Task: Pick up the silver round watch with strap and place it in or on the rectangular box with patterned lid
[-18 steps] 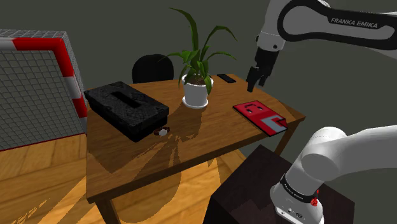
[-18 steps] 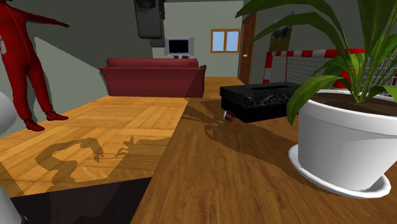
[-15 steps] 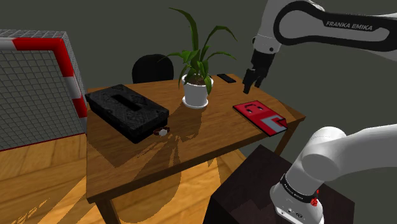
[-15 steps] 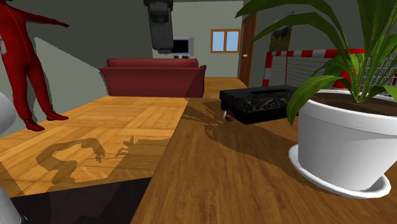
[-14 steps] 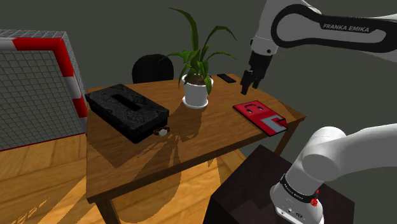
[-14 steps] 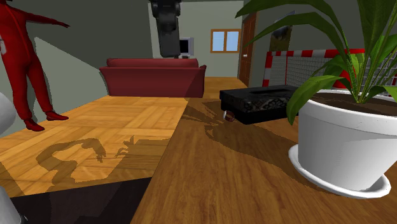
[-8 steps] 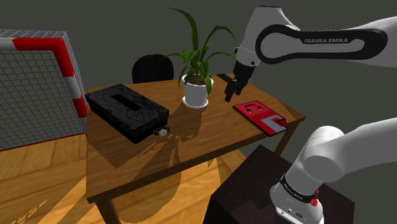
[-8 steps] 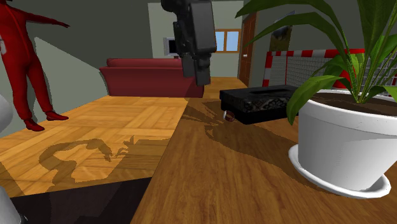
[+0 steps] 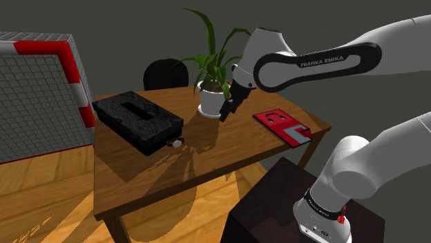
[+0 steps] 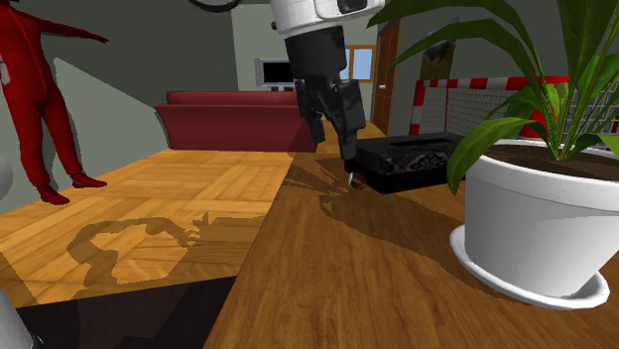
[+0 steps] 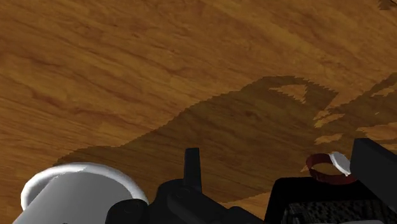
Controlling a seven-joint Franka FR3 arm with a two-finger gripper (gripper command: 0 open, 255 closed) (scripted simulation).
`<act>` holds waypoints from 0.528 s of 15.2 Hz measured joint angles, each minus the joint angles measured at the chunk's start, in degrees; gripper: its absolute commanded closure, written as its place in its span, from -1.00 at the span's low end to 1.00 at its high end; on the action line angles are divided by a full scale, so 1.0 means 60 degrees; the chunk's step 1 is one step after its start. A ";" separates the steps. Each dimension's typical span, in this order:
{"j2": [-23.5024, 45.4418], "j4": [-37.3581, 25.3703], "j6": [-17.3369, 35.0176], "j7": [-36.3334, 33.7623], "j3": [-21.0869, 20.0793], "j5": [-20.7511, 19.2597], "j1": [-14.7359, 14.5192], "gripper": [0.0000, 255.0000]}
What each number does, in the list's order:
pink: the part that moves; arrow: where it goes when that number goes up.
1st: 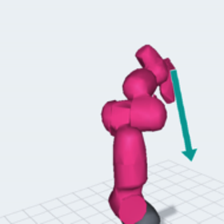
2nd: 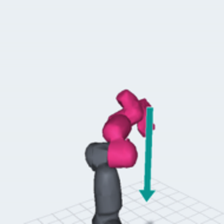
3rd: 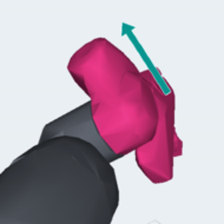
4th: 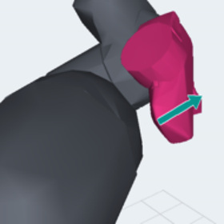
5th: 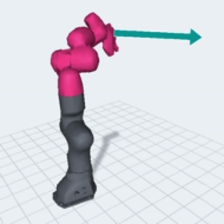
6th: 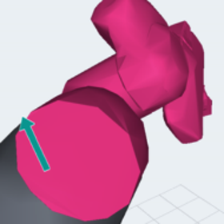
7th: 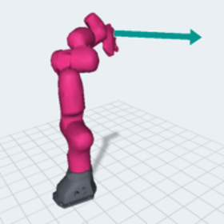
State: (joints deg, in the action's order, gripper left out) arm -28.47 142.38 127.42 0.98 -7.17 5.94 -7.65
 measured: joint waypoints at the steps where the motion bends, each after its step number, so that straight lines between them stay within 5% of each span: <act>1: 0.0183 0.0066 0.0381 0.0093 -0.0032 0.0063 -0.0080 -1.00; 8: 0.2066 -0.0335 0.2853 0.0408 -0.0545 0.0392 -0.0666 -1.00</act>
State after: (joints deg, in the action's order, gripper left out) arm -16.08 140.37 144.54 3.43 -10.44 8.29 -11.64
